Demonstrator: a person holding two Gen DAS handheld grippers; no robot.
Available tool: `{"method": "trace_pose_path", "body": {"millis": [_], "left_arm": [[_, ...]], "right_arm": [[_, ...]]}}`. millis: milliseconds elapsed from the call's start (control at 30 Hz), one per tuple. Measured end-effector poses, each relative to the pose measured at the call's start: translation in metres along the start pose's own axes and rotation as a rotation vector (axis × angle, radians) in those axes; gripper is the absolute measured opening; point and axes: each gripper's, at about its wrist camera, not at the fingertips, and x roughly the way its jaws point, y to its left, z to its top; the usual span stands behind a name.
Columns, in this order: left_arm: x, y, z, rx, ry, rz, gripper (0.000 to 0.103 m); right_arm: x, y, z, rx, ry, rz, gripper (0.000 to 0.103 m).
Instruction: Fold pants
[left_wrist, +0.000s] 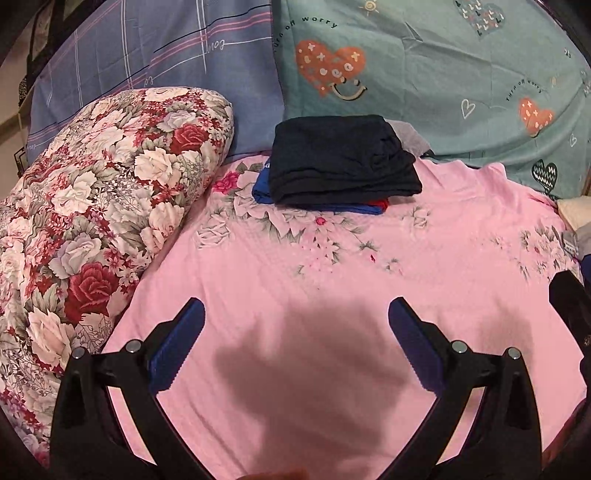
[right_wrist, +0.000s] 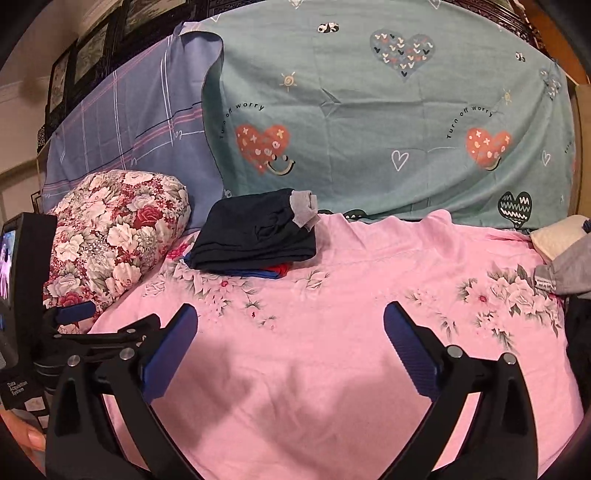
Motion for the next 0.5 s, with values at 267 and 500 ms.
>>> {"method": "trace_pose_path", "body": {"millis": [267,500], "left_arm": [[0.003,-0.006,-0.005,0.02,0.005,-0.022,0.101],[0.006,-0.006,-0.008,0.014,0.011,-0.018,0.101]], "right_arm": [[0.008,-0.009,-0.011,0.021,0.019,0.025,0.101],[0.009,-0.008,-0.016,-0.002,0.036,0.03,0.101]]}}
